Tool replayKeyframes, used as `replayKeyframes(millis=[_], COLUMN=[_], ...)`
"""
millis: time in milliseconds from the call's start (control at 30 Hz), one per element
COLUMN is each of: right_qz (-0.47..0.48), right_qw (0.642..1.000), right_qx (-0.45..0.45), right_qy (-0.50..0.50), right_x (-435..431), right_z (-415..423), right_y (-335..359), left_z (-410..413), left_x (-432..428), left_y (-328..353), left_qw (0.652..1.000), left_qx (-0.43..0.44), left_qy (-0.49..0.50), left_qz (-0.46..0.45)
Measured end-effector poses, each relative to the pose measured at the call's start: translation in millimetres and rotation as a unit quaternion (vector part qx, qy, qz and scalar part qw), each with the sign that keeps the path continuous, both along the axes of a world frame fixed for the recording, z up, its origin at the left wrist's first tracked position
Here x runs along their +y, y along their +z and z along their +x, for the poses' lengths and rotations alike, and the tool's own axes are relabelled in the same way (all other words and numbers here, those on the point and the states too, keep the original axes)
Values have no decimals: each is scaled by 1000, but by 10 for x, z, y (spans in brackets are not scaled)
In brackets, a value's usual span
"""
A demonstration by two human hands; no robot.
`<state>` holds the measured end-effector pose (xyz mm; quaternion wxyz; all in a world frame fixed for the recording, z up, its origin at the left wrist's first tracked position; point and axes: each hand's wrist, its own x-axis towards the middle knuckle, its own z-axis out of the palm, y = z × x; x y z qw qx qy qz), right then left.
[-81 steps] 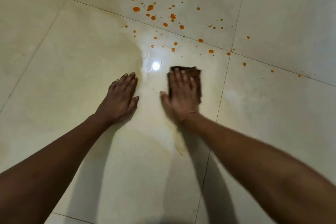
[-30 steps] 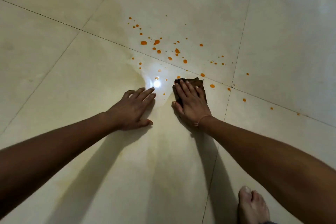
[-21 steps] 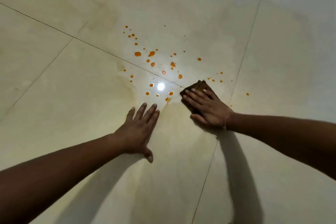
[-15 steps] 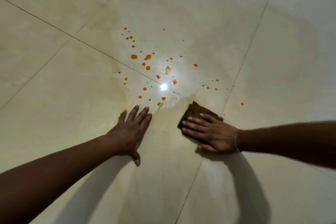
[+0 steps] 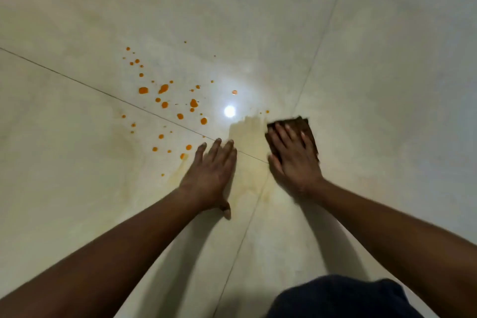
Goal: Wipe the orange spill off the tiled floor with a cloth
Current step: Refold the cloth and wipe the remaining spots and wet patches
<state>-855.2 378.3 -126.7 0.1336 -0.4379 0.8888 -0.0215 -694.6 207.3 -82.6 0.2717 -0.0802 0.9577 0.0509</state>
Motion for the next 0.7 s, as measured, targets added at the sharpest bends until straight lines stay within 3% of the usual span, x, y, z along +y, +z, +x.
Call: replayKeyframes(millis=[67, 200, 333, 467, 500, 600, 633, 700], right_qz=[1, -26, -16, -12, -24, -17, -10, 8], right_qw=[998, 999, 989, 997, 995, 941, 930, 947], right_qx=[-12, 1, 7, 25, 16, 35, 44, 37], right_qy=[-56, 30, -145, -75, -100, -337, -365, -320], right_x=[29, 774, 386, 1473, 1609, 1384, 1420, 1656], right_z=[31, 233, -108, 808, 711, 147, 213, 623], right_y=[5, -48, 1, -83, -81, 3, -12, -105], left_z=[-150, -419, -688, -723, -682, -779, -844, -911], left_x=[35, 120, 289, 488, 507, 701, 828, 1003], left_y=[-36, -93, -200, -274, -276, -243, -242, -285], left_qw=[1000, 998, 995, 992, 992, 988, 984, 981], left_qx=[1, 36, 61, 51, 53, 68, 66, 64], left_qy=[-22, -37, -62, -94, -88, -111, -136, -156], left_qz=[-6, 20, 50, 70, 74, 86, 90, 90])
